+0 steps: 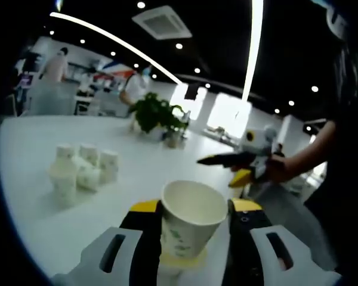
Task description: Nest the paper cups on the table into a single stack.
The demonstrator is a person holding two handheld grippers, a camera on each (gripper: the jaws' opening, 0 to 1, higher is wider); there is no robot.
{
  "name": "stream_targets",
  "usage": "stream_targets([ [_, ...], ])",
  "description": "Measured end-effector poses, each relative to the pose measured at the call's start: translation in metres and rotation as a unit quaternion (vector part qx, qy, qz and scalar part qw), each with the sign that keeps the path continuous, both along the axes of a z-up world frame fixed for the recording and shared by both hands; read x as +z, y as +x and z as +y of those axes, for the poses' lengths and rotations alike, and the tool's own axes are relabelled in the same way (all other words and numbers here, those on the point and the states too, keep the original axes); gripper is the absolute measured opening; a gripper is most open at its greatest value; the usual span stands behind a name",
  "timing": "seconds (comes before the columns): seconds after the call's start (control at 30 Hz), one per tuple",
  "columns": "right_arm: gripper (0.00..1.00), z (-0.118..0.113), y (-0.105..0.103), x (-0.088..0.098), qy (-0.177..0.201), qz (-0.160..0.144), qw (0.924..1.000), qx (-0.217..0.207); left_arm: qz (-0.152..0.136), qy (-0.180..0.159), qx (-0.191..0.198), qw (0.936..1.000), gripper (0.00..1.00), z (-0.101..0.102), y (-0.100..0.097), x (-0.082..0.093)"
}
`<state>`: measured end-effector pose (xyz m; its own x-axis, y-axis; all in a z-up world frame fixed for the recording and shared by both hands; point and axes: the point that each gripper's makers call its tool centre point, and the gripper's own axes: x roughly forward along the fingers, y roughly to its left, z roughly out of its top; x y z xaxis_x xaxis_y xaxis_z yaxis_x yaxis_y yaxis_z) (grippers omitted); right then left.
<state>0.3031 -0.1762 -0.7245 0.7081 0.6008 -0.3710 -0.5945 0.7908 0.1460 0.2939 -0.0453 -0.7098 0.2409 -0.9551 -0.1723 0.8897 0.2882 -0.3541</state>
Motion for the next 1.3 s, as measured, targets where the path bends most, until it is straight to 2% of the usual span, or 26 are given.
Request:
stream_targets([
  [0.33, 0.89, 0.001, -0.001, 0.001, 0.001, -0.001, 1.0, -0.002, -0.002, 0.01, -0.005, 0.9999, 0.43, 0.0, -0.001, -0.009],
  [0.43, 0.89, 0.001, -0.004, 0.001, 0.0, 0.001, 1.0, -0.002, -0.016, 0.027, -0.006, 0.9995, 0.44, 0.002, -0.001, -0.014],
  [0.8, 0.89, -0.001, -0.009, -0.001, -0.001, 0.002, 1.0, -0.003, -0.009, 0.037, -0.004, 0.9993, 0.45, 0.003, -0.006, -0.023],
  [0.9, 0.89, -0.001, -0.01, -0.003, -0.008, 0.002, 1.0, 0.002, -0.024, 0.053, -0.006, 0.9983, 0.45, 0.004, -0.006, -0.028],
  [1.3, 0.88, 0.006, -0.01, -0.003, -0.006, 0.003, 0.9999, 0.01, -0.022, 0.059, 0.001, 0.998, 0.46, 0.011, -0.007, -0.029],
])
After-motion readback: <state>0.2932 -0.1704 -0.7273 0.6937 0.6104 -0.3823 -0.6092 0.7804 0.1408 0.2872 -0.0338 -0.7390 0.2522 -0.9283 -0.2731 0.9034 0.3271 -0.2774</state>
